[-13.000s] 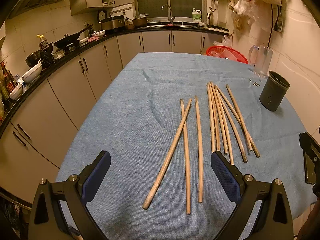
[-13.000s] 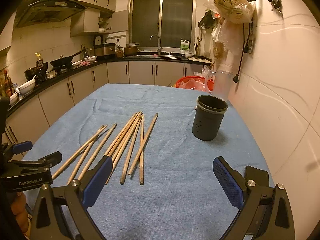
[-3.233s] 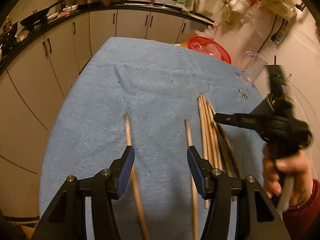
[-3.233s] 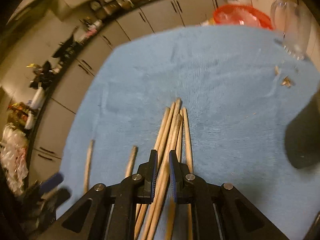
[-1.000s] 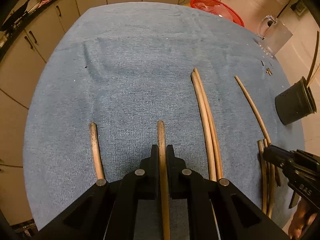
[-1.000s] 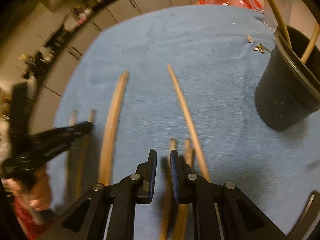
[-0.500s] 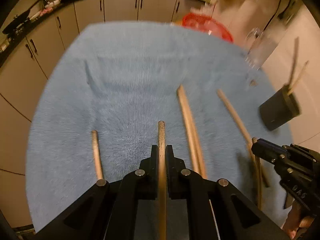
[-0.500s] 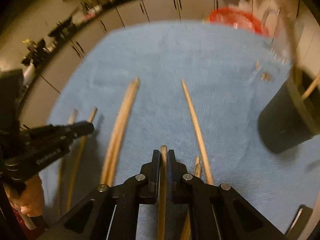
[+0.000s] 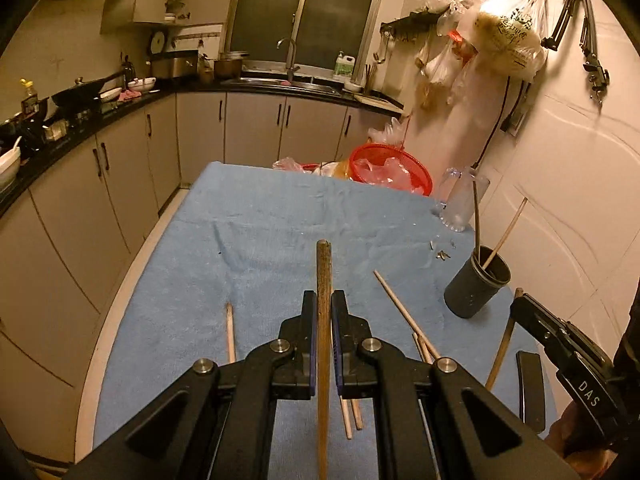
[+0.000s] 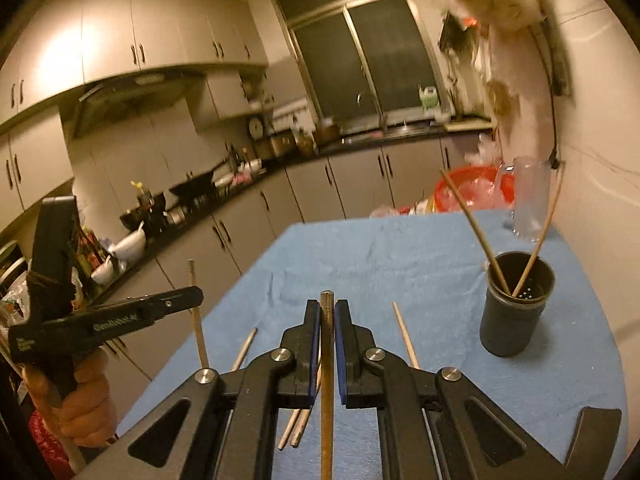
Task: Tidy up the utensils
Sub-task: 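Lift the chopstick upright with the right gripper and carry it to the holder cup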
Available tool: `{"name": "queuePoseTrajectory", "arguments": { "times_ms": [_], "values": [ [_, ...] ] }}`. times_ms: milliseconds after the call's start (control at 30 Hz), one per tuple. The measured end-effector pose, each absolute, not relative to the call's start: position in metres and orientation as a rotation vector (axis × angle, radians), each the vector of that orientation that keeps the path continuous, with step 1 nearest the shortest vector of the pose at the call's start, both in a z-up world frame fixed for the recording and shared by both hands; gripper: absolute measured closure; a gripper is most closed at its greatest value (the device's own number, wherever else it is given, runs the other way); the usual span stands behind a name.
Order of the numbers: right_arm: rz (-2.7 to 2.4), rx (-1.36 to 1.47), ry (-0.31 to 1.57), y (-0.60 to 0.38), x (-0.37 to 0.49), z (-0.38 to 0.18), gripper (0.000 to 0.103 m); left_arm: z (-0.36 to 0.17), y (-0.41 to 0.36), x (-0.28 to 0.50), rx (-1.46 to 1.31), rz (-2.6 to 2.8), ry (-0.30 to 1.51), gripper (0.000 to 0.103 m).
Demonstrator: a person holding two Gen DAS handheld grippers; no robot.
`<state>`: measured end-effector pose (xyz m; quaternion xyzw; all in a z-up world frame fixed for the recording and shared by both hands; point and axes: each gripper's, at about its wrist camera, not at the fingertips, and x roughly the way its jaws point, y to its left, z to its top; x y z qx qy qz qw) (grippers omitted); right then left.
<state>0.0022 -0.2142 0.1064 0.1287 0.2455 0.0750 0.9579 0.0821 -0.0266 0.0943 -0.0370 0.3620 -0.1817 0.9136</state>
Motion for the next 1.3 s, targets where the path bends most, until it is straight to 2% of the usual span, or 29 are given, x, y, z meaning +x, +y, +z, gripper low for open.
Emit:
{"name": "queuePoseTrajectory", "arguments": {
  "times_ms": [233,1300],
  "values": [
    [0.157,0.264,0.381,-0.218,-0.025,0.122,0.095,0.097,-0.033,0.068,-0.064,-0.384,0.732,0.096],
    [0.172,0.28,0.367,-0.229,-0.029,0.119,0.095,0.116,-0.036,0.057,-0.067,-0.455,0.698,0.096]
  ]
}}
